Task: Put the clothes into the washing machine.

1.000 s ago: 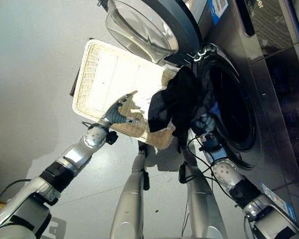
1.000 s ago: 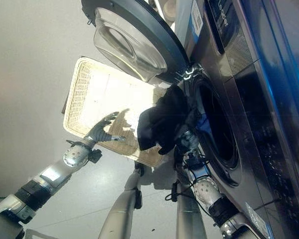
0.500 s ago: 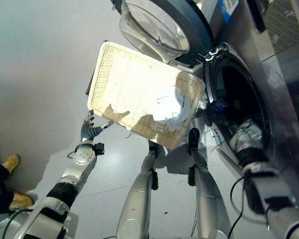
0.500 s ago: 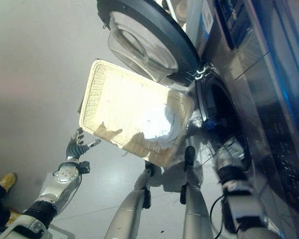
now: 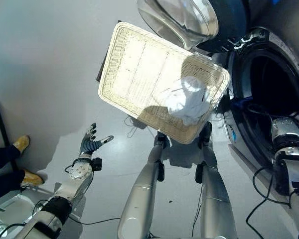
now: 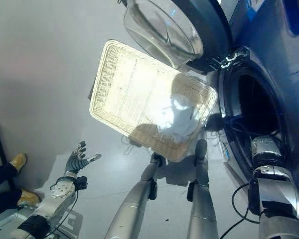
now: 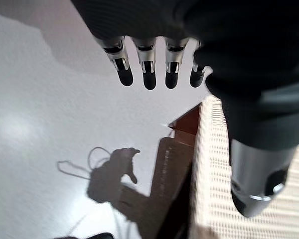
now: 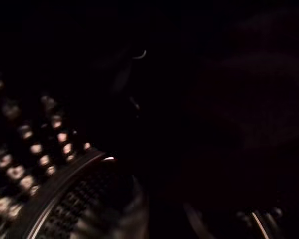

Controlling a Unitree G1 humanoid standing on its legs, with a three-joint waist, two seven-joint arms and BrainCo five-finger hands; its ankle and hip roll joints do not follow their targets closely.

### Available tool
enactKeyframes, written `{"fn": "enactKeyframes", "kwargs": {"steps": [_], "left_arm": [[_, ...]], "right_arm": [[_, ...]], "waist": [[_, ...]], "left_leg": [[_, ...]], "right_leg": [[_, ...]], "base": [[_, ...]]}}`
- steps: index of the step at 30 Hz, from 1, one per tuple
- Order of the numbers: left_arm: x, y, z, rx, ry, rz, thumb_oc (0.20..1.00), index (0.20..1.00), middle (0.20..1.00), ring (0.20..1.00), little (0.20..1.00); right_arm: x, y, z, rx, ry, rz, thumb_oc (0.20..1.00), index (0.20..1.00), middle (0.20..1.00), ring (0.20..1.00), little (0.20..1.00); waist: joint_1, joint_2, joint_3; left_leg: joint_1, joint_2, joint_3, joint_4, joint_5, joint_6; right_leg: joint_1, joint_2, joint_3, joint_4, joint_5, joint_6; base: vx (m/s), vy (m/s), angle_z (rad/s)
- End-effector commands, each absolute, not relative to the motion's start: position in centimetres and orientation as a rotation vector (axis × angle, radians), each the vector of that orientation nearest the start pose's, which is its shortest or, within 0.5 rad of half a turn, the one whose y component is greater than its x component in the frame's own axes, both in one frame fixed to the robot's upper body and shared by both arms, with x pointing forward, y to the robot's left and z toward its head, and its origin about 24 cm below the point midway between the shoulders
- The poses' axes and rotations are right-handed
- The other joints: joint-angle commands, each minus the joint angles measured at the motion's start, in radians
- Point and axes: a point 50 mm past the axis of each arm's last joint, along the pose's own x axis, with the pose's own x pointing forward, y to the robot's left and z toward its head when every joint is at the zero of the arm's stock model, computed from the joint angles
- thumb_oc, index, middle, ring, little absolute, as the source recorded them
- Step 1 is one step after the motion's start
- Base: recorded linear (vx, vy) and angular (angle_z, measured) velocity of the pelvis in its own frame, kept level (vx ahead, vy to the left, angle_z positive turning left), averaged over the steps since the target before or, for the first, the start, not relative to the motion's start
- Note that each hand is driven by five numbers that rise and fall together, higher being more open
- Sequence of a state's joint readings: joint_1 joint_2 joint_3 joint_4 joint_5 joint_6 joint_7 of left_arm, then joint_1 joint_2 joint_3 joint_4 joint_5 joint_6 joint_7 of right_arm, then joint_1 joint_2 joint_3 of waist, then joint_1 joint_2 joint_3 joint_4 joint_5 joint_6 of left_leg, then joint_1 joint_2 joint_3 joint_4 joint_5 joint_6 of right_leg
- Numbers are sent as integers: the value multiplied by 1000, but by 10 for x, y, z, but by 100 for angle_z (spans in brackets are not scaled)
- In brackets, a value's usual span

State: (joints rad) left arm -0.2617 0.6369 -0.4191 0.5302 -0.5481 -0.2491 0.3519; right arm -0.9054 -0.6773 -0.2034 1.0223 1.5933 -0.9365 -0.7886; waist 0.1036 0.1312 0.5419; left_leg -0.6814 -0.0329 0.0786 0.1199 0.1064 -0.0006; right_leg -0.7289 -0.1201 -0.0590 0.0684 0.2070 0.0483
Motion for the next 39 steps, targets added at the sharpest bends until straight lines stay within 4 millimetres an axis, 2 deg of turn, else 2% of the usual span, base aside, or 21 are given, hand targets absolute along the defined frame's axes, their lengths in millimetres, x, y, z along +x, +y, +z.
{"fn": "enactKeyframes", "kwargs": {"steps": [1, 2, 4, 5, 6, 8, 10, 11, 13, 15, 18, 20, 21, 26, 31, 34, 38, 39], "left_arm": [[273, 275, 14, 194, 176, 311, 1000, 1000, 1000, 1000, 1000], [274, 277, 17, 186, 167, 306, 1000, 1000, 1000, 1000, 1000], [275, 278, 18, 189, 160, 305, 1000, 1000, 1000, 1000, 1000], [275, 278, 18, 189, 160, 305, 1000, 1000, 1000, 1000, 1000], [274, 275, 14, 197, 166, 290, 1000, 1000, 1000, 1000, 1000], [276, 272, 13, 199, 167, 276, 1000, 1000, 1000, 1000, 1000], [278, 269, 13, 194, 167, 269, 1000, 1000, 1000, 1000, 1000], [279, 266, 11, 197, 174, 254, 1000, 1000, 1000, 1000, 1000], [279, 263, 9, 193, 178, 249, 1000, 1000, 1000, 1000, 1000], [278, 261, 6, 182, 189, 247, 1000, 1000, 1000, 1000, 1000], [273, 256, -3, 162, 205, 244, 1000, 1000, 1000, 1000, 1000], [271, 251, -9, 148, 214, 245, 1000, 1000, 1000, 1000, 1000], [270, 244, -12, 118, 219, 254, 1000, 1000, 1000, 1000, 1000], [263, 232, -26, 87, 249, 275, 1000, 1000, 1000, 1000, 1000], [259, 225, -33, 54, 274, 293, 1000, 1000, 1000, 1000, 1000], [255, 222, -38, 32, 284, 308, 1000, 1000, 1000, 1000, 1000], [253, 215, -43, 8, 291, 320, 1000, 1000, 1000, 1000, 1000], [251, 212, -45, -3, 292, 327, 1000, 1000, 1000, 1000, 1000]], "right_arm": [[241, -476, 220, 1438, -928, -1089, 1000, 1000, 1000, 1000, 1000], [275, -453, 215, 1441, -736, -926, 1000, 1000, 1000, 1000, 1000], [291, -439, 209, 1438, -638, -829, 1000, 1000, 1000, 1000, 1000], [291, -439, 209, 1438, -638, -829, 1000, 1000, 1000, 1000, 1000], [307, -422, 189, 1392, -522, -714, 1000, 1000, 1000, 1000, 1000], [320, -408, 179, 1280, -425, -659, 1000, 1000, 1000, 1000, 1000], [327, -399, 181, 1193, -375, -635, 1000, 1000, 1000, 1000, 1000], [334, -393, 179, 1029, -306, -622, 1000, 1000, 1000, 1000, 1000], [338, -388, 180, 966, -293, -610, 1000, 1000, 1000, 1000, 1000], [343, -381, 184, 1067, -351, -529, 1000, 1000, 1000, 1000, 1000], [348, -371, 180, 1324, -455, -381, 1000, 1000, 1000, 1000, 1000], [350, -359, 169, 1411, -505, -318, 1000, 1000, 1000, 1000, 1000], [354, -336, 162, 1484, -567, -241, 1000, 1000, 1000, 1000, 1000], [349, -301, 136, 1581, -639, -208, 1000, 1000, 1000, 1000, 1000], [336, -276, 103, 1605, -609, -252, 1000, 1000, 1000, 1000, 1000], [325, -255, 76, 1618, -548, -264, 1000, 1000, 1000, 1000, 1000], [317, -222, 53, 1649, -432, -198, 1000, 1000, 1000, 1000, 1000], [314, -208, 46, 1663, -384, -172, 1000, 1000, 1000, 1000, 1000]], "waist": [[-85, 17, -22], [-76, 20, -22], [-74, 20, -22], [-74, 20, -22], [-67, 21, -22], [-60, 26, -22], [-57, 30, -22], [-49, 32, -22], [-47, 33, -22], [-46, 33, -22], [-48, 32, -22], [-55, 29, -22], [-65, 27, -22], [-86, 19, -22], [-108, 12, -22], [-120, 9, -22], [-133, 6, -22], [-137, 4, -22]], "left_leg": [[23, -33, -33, -13, 4, -33], [17, -34, -33, -18, 10, -32], [2, -34, -32, -19, 19, -32], [2, -34, -32, -19, 19, -32], [8, -38, -35, -19, 12, -33], [11, -41, -35, -23, 14, -34], [9, -42, -34, -26, 16, -34], [11, -40, -32, -30, 17, -34], [13, -39, -30, -35, 19, -35], [15, -37, -28, -38, 19, -36], [22, -35, -26, -45, 17, -36], [28, -35, -23, -54, 18, -35], [25, -33, -16, -67, 27, -33], [50, -27, -2, -99, 26, -33], [58, -24, 12, -116, 34, -30], [62, -27, 21, -125, 39, -29], [70, -30, 31, -134, 44, -28], [73, -31, 34, -137, 46, -26]], "right_leg": [[35, 82, -76, 154, -155, 13], [30, 80, -78, 148, -150, 10], [16, 79, -82, 147, -142, 9], [16, 79, -82, 147, -142, 9], [24, 75, -93, 151, -152, 8], [28, 72, -101, 148, -154, 8], [26, 71, -104, 146, -154, 7], [28, 69, -112, 146, -155, 7], [29, 69, -116, 142, -154, 7], [29, 69, -119, 140, -154, 6], [33, 70, -120, 138, -155, 8], [36, 72, -116, 128, -150, 13], [29, 75, -110, 113, -132, 15], [42, 80, -89, 91, -125, 24], [43, 80, -71, 76, -113, 25], [45, 78, -62, 63, -104, 27], [50, 72, -52, 45, -91, 30], [51, 71, -49, 41, -87, 31]], "base": [[-14, -25, 4], [-41, -36, 5], [-39, -52, 4], [0, -92, 4], [2, -79, 3], [-17, -63, 7], [-36, -21, 5], [-34, -15, 1], [-21, -7, 0], [-28, 33, 3], [-18, 40, 1], [-41, 72, 0], [-43, 110, 0], [-31, 98, -6], [-37, 99, -5], [-25, 97, -9], [-32, 110, -3], [-25, 108, -5]]}}
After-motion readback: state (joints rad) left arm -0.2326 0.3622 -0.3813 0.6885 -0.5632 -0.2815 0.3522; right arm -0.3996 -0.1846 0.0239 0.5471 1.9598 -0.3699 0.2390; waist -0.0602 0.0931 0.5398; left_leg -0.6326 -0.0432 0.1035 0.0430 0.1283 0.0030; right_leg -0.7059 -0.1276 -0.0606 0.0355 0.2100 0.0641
